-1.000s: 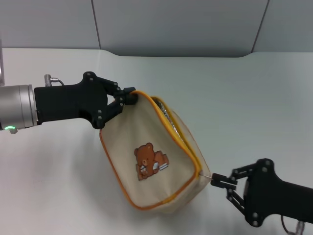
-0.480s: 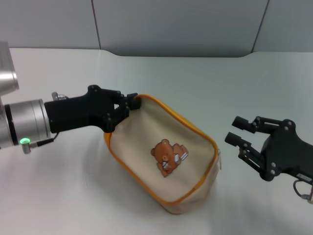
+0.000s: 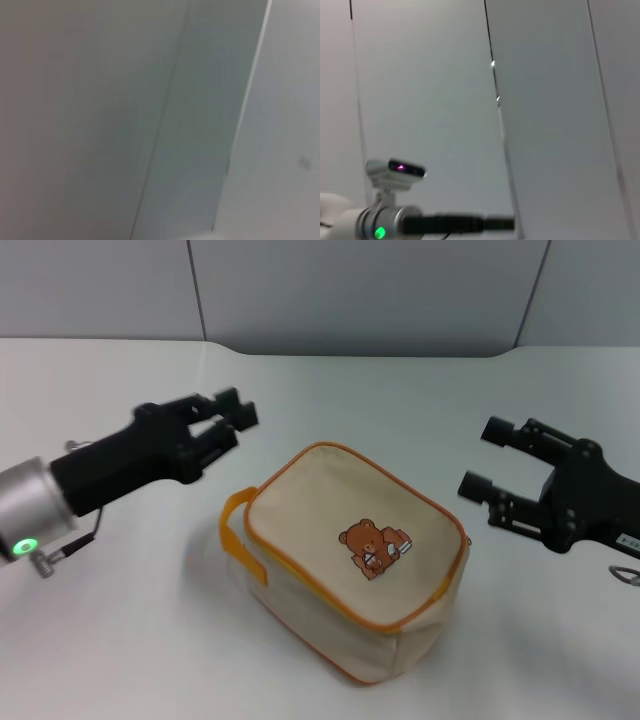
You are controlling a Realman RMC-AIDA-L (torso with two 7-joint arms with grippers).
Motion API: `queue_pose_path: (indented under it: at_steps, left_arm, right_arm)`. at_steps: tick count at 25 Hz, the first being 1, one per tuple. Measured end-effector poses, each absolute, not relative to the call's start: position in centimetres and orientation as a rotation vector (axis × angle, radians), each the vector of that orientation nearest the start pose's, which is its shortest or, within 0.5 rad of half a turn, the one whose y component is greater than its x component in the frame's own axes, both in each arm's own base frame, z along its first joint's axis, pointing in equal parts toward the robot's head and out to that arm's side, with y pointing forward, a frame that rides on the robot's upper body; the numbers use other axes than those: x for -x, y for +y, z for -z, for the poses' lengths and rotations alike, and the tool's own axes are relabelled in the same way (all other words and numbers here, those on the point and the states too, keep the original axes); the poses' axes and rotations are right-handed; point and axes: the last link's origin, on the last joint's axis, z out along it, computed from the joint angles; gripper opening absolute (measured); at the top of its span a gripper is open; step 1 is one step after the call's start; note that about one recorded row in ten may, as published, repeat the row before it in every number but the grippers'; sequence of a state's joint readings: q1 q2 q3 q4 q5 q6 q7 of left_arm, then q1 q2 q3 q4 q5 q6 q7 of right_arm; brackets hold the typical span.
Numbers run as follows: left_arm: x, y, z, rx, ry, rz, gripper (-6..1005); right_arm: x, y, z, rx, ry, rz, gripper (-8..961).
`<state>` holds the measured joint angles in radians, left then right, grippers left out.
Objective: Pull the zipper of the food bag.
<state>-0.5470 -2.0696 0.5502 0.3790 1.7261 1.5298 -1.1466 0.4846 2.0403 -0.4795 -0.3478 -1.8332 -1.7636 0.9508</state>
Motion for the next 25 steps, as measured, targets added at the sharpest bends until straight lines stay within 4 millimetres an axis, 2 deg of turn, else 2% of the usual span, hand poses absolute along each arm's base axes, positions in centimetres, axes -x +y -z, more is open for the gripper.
queue_pose_path:
  at_steps: [2,5,8,11,15,20,25]
  left_arm:
    - [25.8,32.4,-0.4,2.418,-0.573,1.171,188]
    - [24.8,30.2,-0.4,2.630,-0.430,1.200,312]
    - [24.6,28.8,0.4,2.865,-0.383,1.113,432]
    - [24.8,28.4,0.8,2.926,-0.408,1.068,553]
    - [25.3,28.2,0.8,2.927,-0.426,1.042,717]
    - [25.4,28.2,0.8,2.932,-0.422,1.035,821]
    - [25.4,28.1,0.8,2.934,-0.421,1.033,821]
  right_arm:
    - [-26.8,29.4,-0.9,2.531,0.367,-1.159,614]
    - [-26.4,29.1,-1.2,2.666,0.358,-1.128,748]
    - [-26.1,28.7,-0.9,2.800,0.322,-1.072,795]
    - [-26.1,28.5,-0.2,2.888,0.319,-1.001,842]
    - [-26.1,28.4,0.4,2.898,0.328,-0.984,843]
    - [-25.9,28.3,0.6,2.895,0.329,-0.995,842]
    - [-25.9,28.3,0.6,2.894,0.328,-0.998,842]
